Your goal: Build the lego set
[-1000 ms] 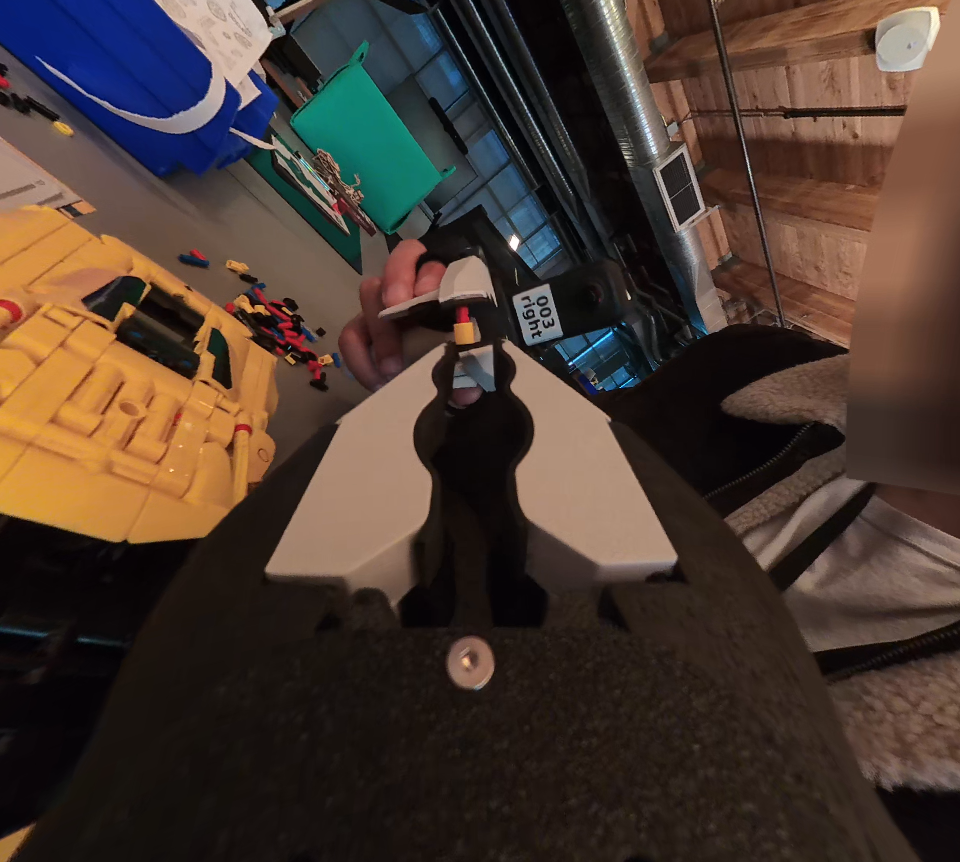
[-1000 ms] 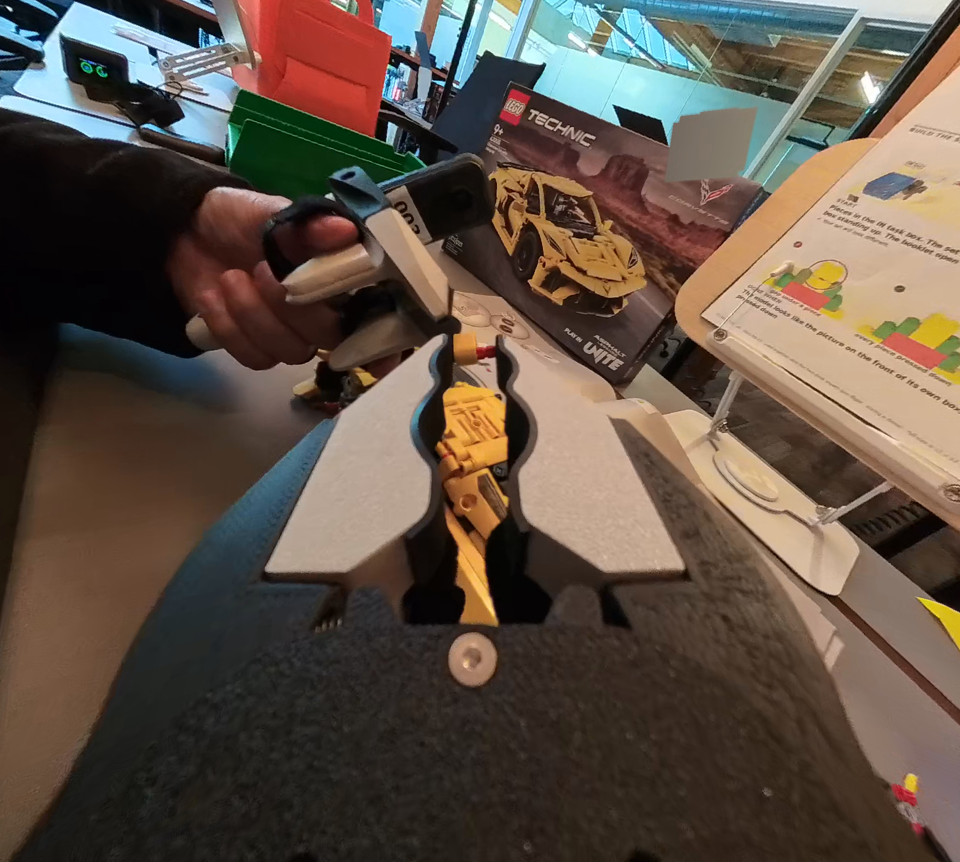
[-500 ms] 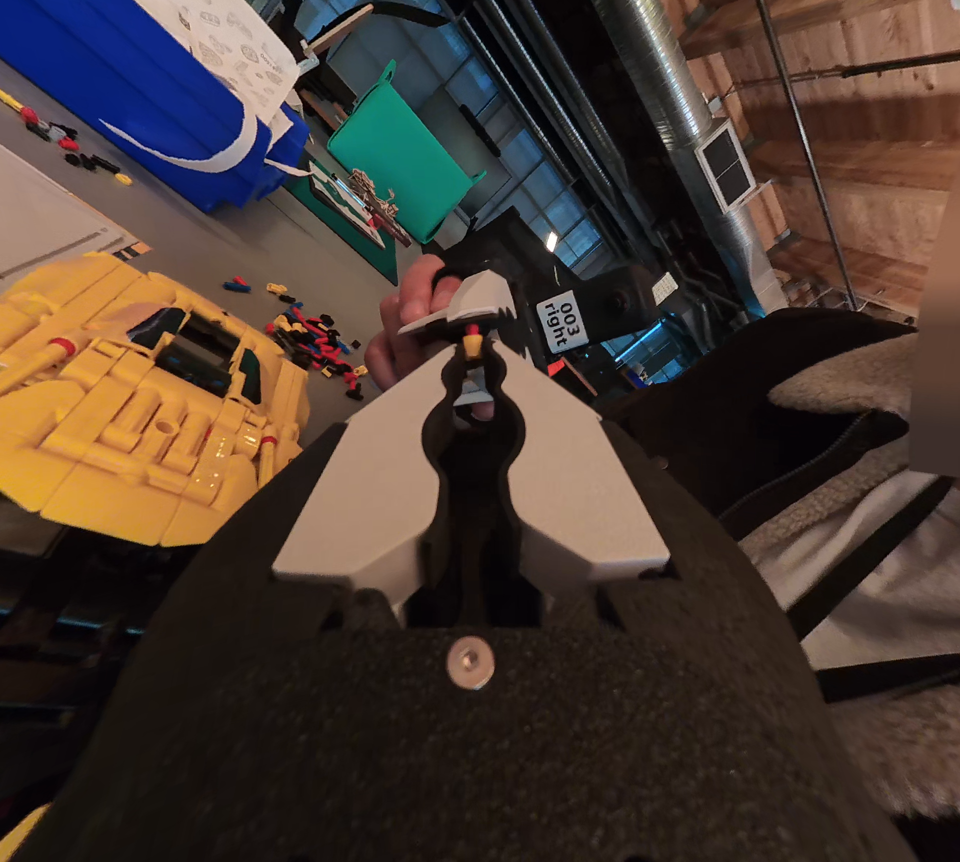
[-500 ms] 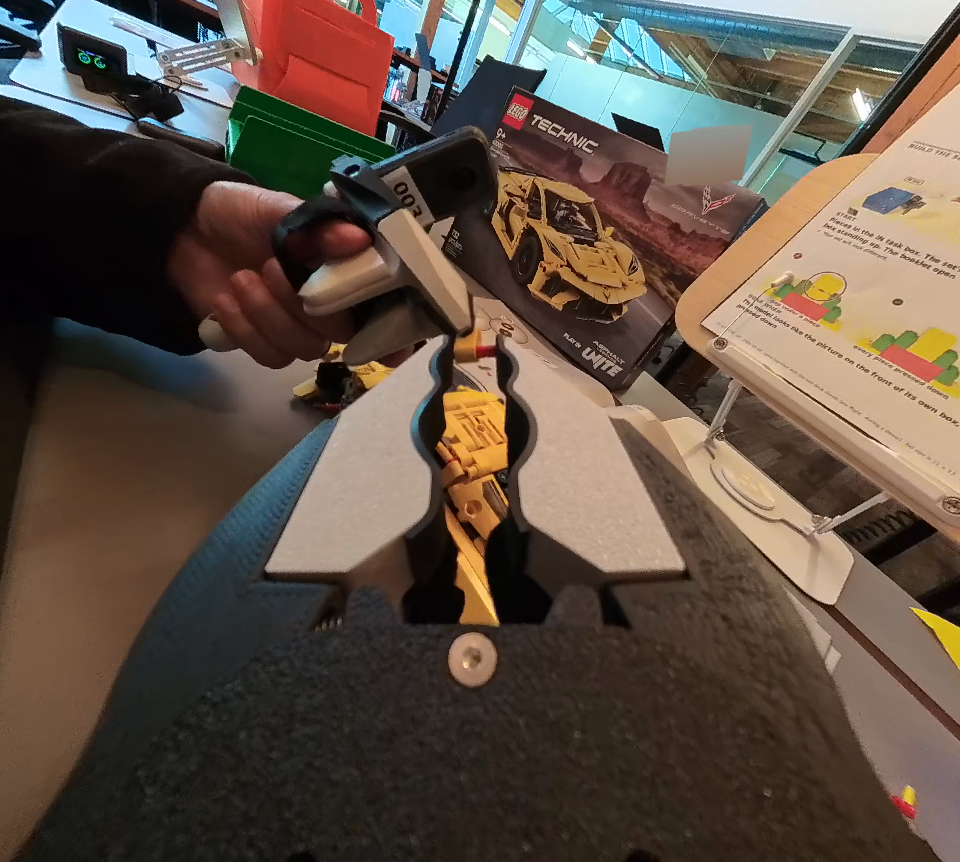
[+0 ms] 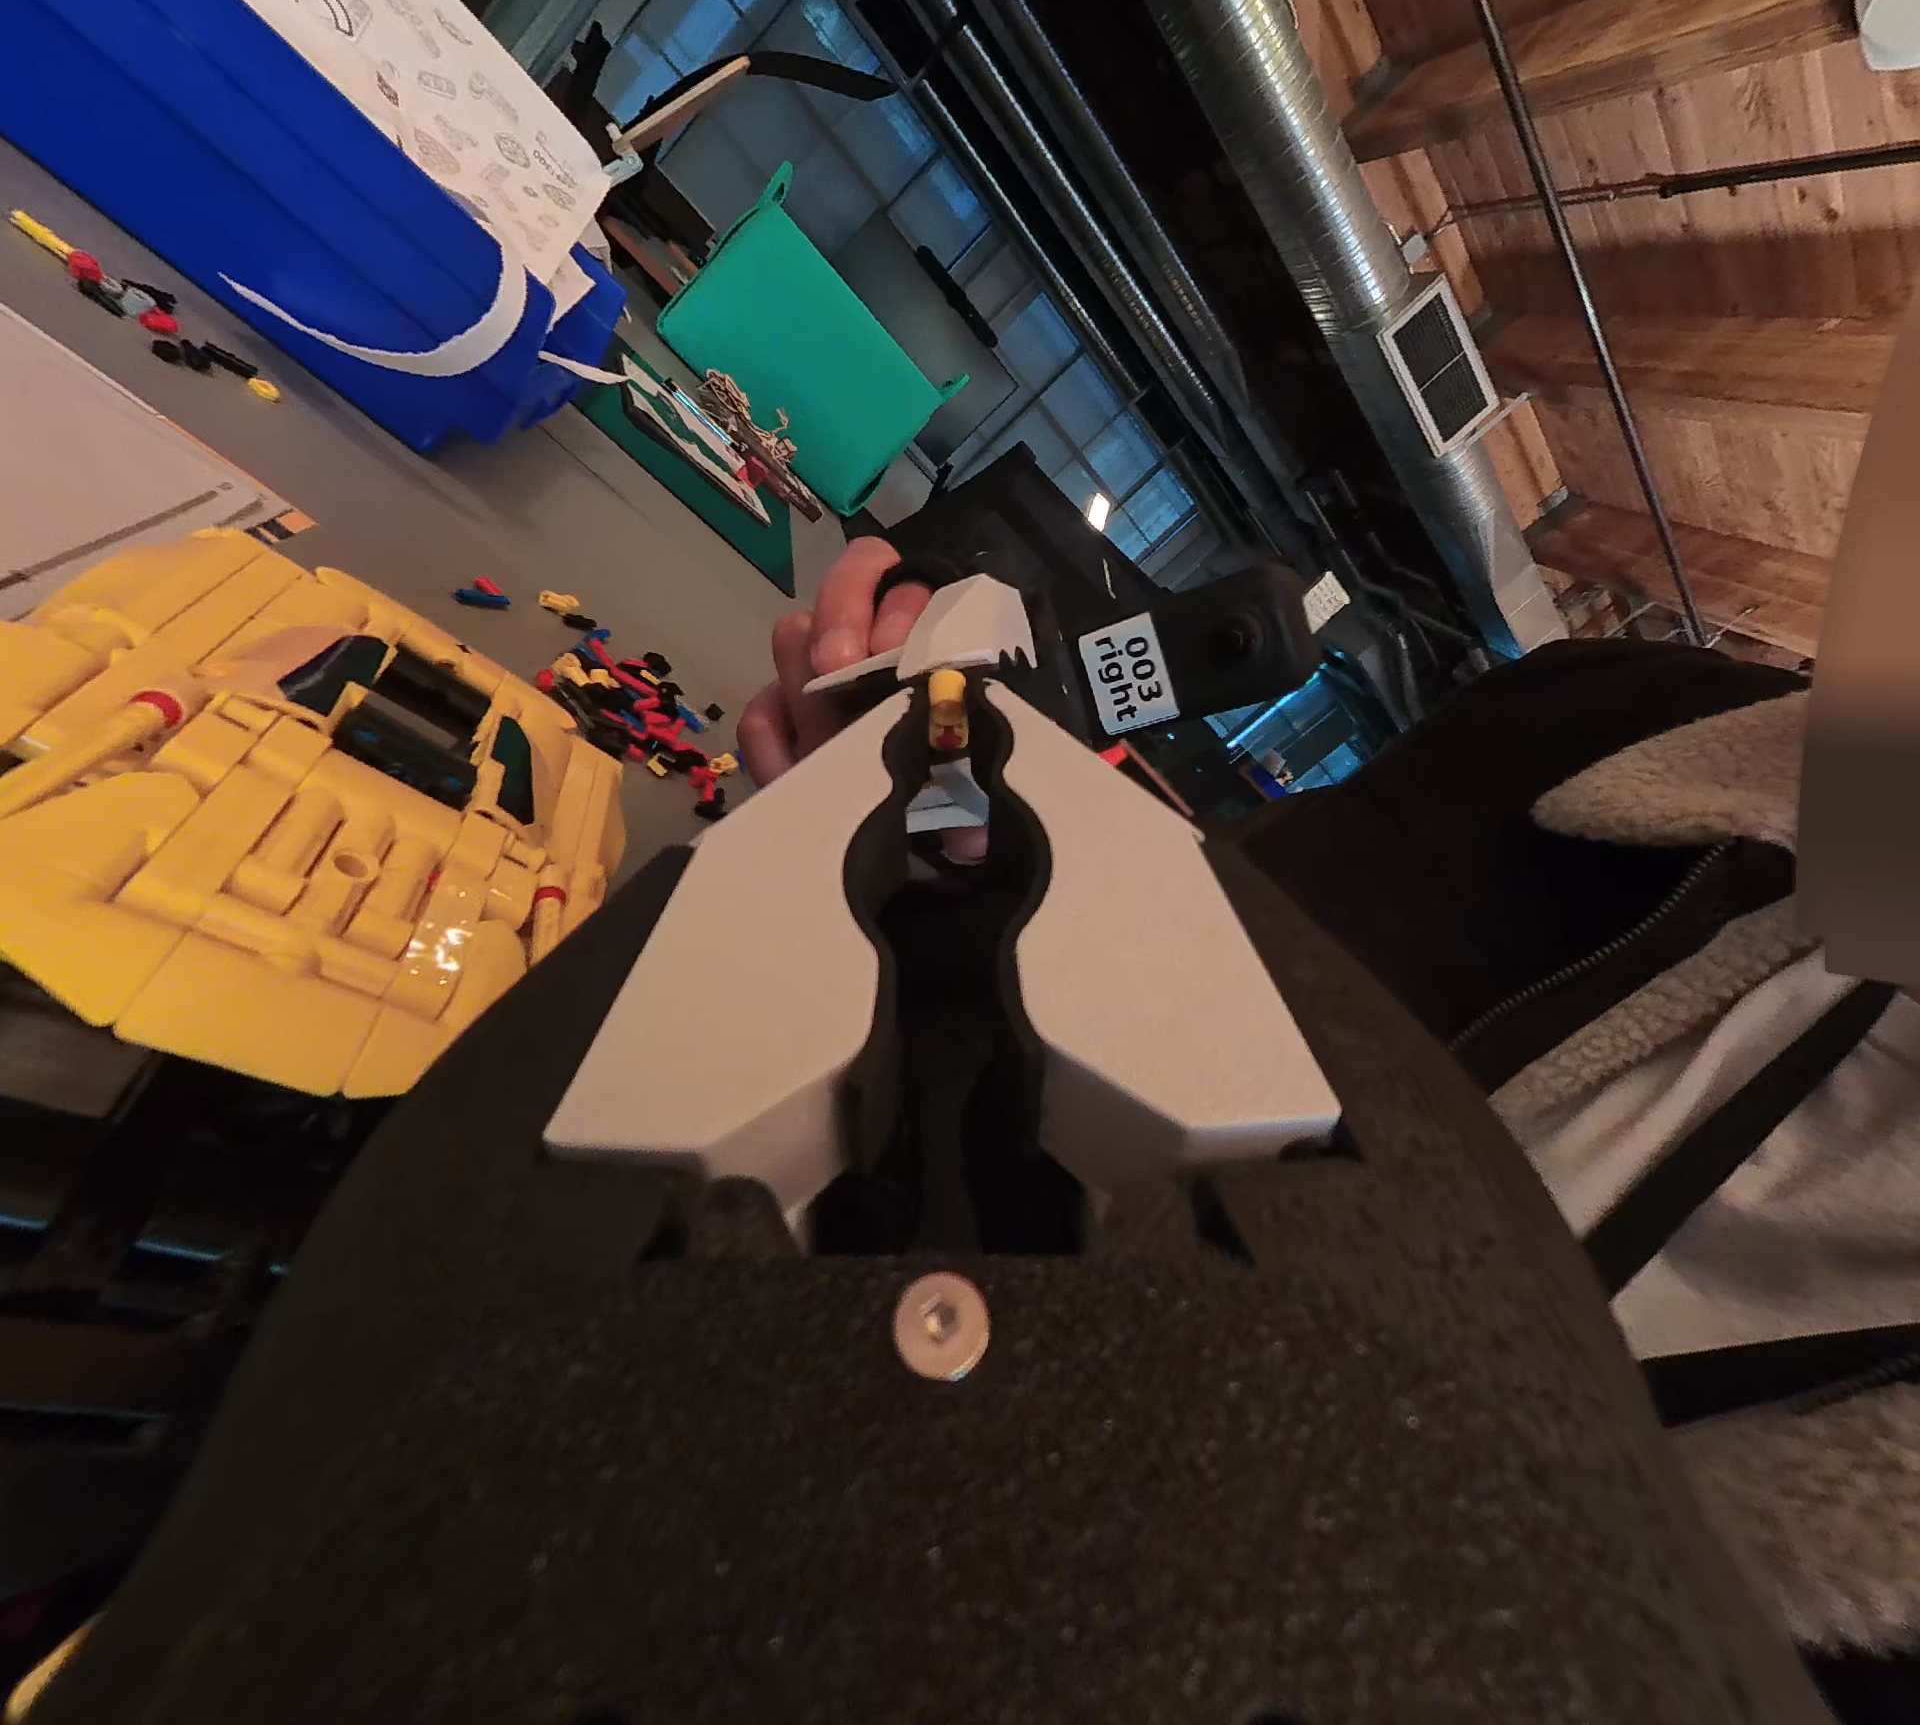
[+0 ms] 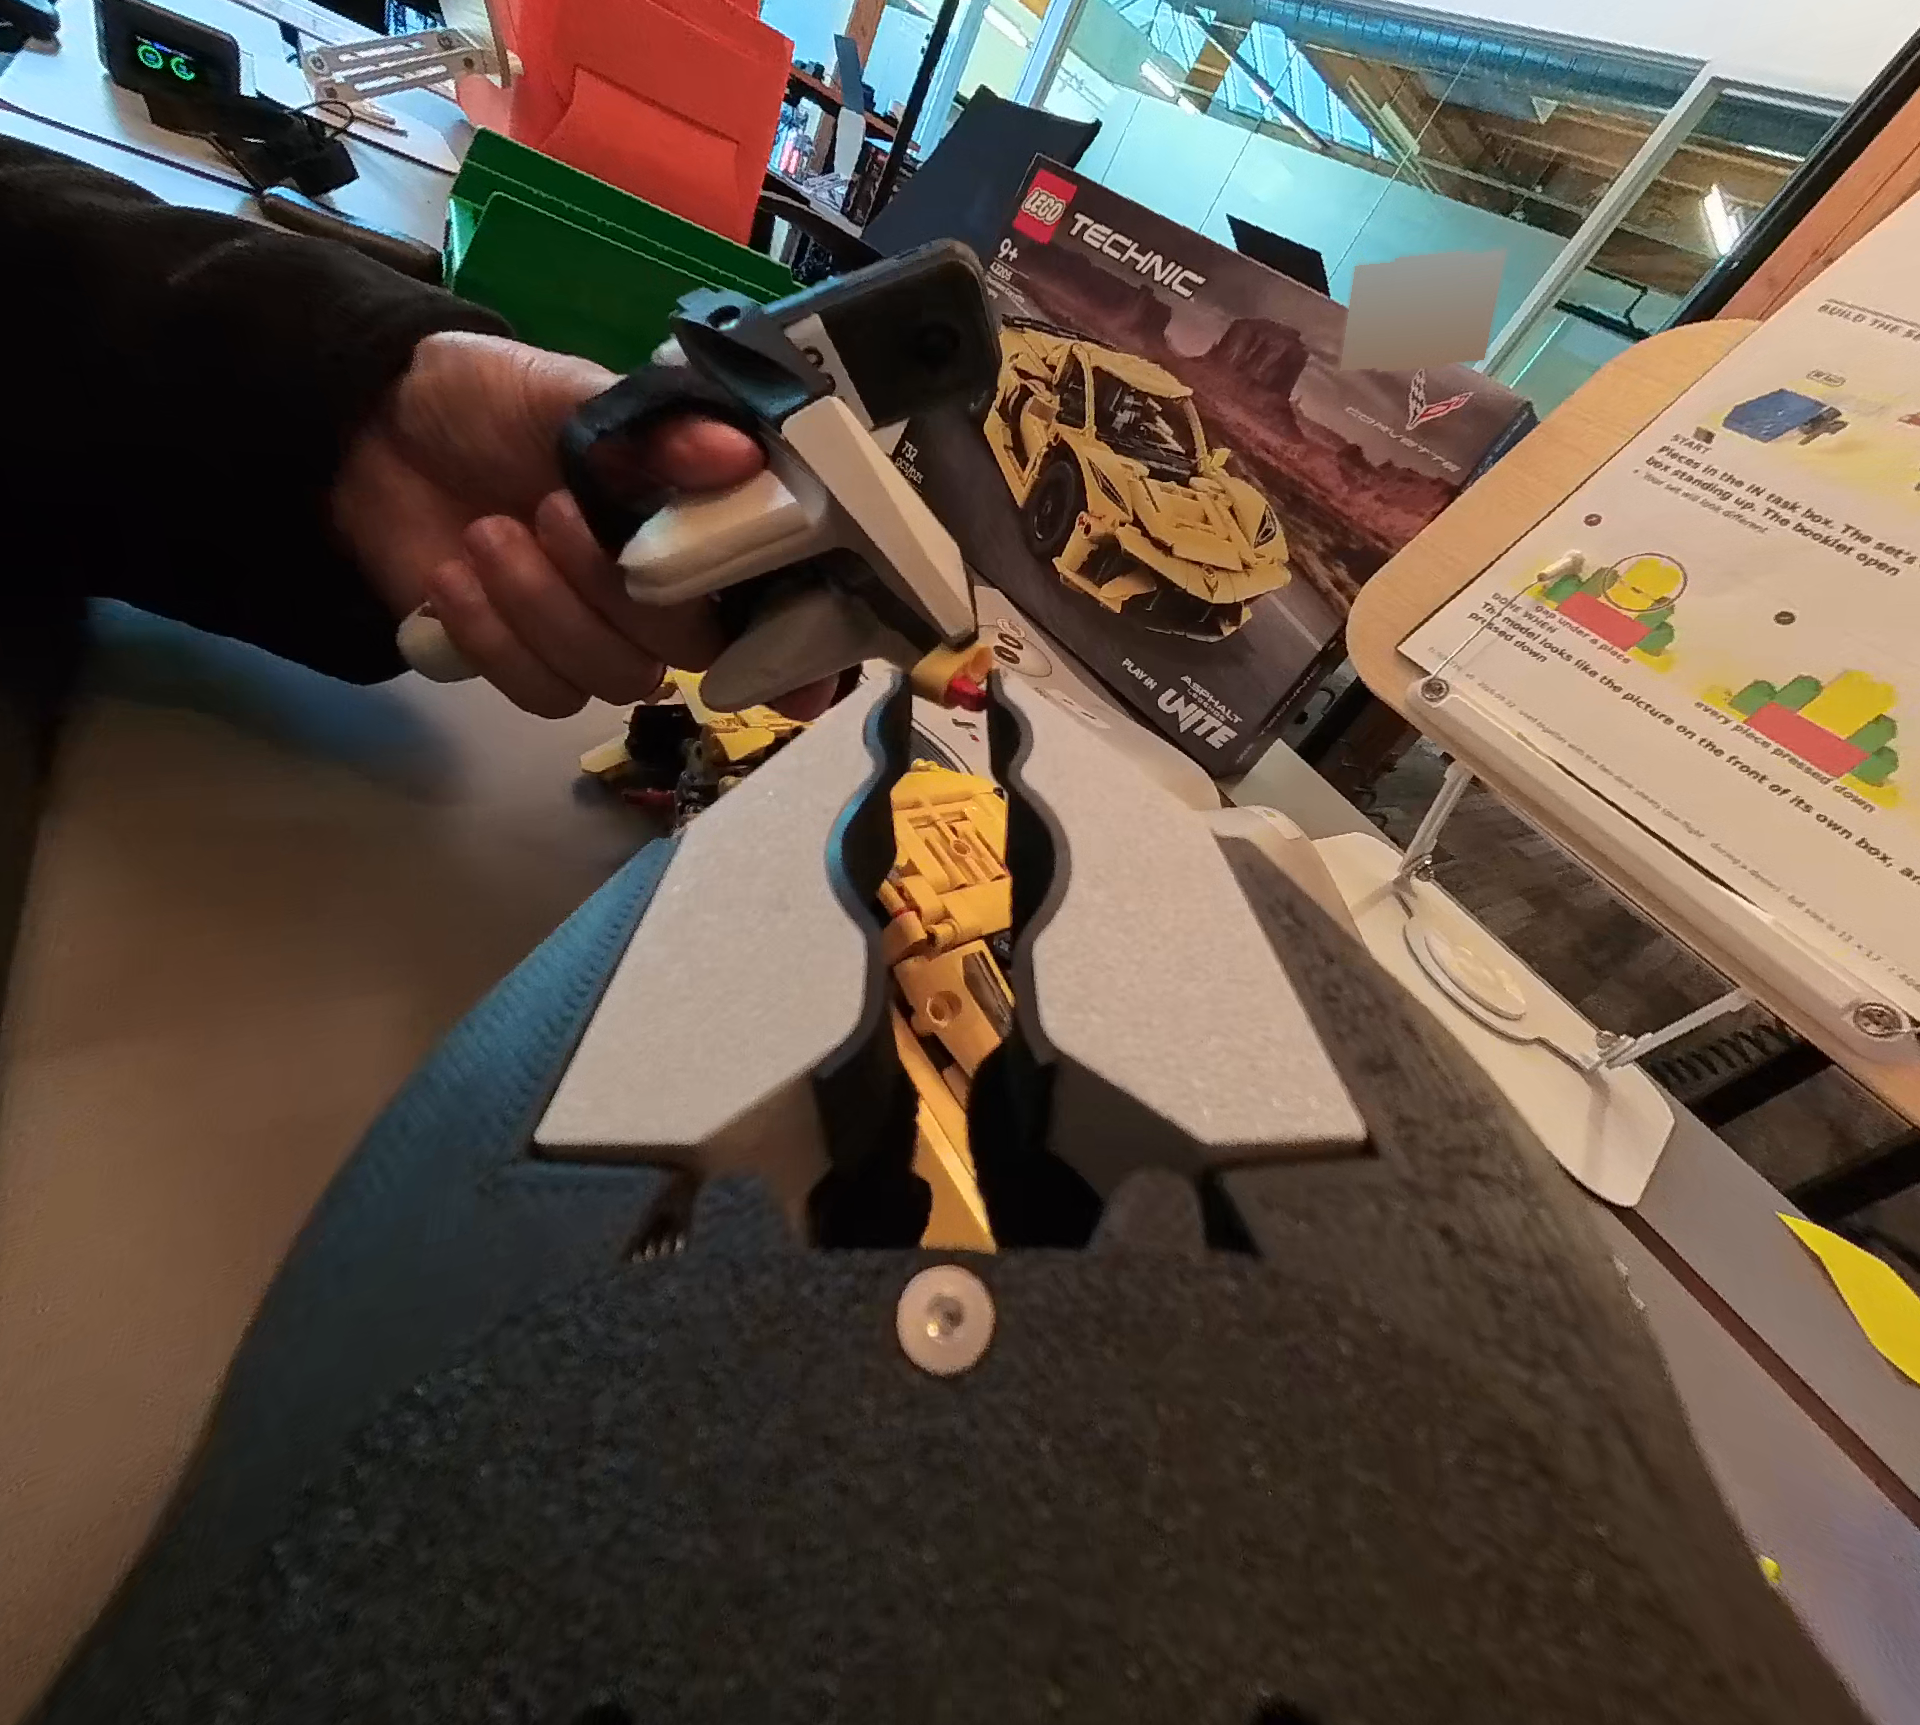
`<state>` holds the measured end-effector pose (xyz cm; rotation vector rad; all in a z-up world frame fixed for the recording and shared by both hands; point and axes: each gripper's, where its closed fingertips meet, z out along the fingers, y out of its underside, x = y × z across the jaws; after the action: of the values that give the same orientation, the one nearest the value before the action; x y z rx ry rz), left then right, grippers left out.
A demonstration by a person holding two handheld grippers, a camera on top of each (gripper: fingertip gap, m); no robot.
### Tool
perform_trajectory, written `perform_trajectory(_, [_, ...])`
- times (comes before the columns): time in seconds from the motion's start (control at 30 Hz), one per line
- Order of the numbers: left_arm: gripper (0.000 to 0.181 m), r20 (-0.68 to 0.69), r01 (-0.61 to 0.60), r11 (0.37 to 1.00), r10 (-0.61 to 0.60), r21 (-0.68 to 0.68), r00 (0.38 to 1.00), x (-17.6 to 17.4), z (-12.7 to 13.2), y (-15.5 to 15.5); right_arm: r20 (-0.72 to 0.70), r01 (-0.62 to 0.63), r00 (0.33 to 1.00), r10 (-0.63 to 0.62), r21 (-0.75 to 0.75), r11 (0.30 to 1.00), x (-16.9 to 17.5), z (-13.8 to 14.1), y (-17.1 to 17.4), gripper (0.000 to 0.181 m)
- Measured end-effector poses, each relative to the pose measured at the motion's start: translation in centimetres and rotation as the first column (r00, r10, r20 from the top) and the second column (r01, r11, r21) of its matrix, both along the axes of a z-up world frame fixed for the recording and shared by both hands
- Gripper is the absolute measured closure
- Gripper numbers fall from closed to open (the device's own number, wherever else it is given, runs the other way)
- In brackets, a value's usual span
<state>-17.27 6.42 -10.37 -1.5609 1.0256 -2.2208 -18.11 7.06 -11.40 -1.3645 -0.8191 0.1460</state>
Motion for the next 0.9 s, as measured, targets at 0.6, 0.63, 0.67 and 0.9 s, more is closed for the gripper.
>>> perform_trajectory(0.6, [0.174, -0.138, -0.010, 0.889, 0.082, 0.458, 0.987, -1.6, -2.7, 1.1, -0.067, -0.239, 0.966, 0.249, -0.598, 0.765, 0.3, -6.4, -4.5, 0.157])
perform_trajectory(0.63, [0.174, -0.139, -0.001, 0.882, 0.075, 0.471, 0.987, -1.8, -2.8, 1.2, 0.024, -0.177, 0.966, 0.257, -0.661, 0.730, 0.9, -8.1, -5.2, 0.160])
perform_trajectory(0.67, [0.174, -0.140, 0.002, 0.878, 0.075, 0.479, 0.987, -1.9, -2.9, 1.3, 0.083, -0.122, 0.966, 0.243, -0.687, 0.717, 1.3, -9.3, -5.6, 0.163])
perform_trajectory(0.9, [0.175, -0.159, 0.057, 0.865, 0.027, 0.499, 0.987, -1.5, -3.7, 0.0, 0.251, 0.062, 0.958, 0.141, -0.660, 0.749, 0.6, -13.5, -6.7, 0.169])
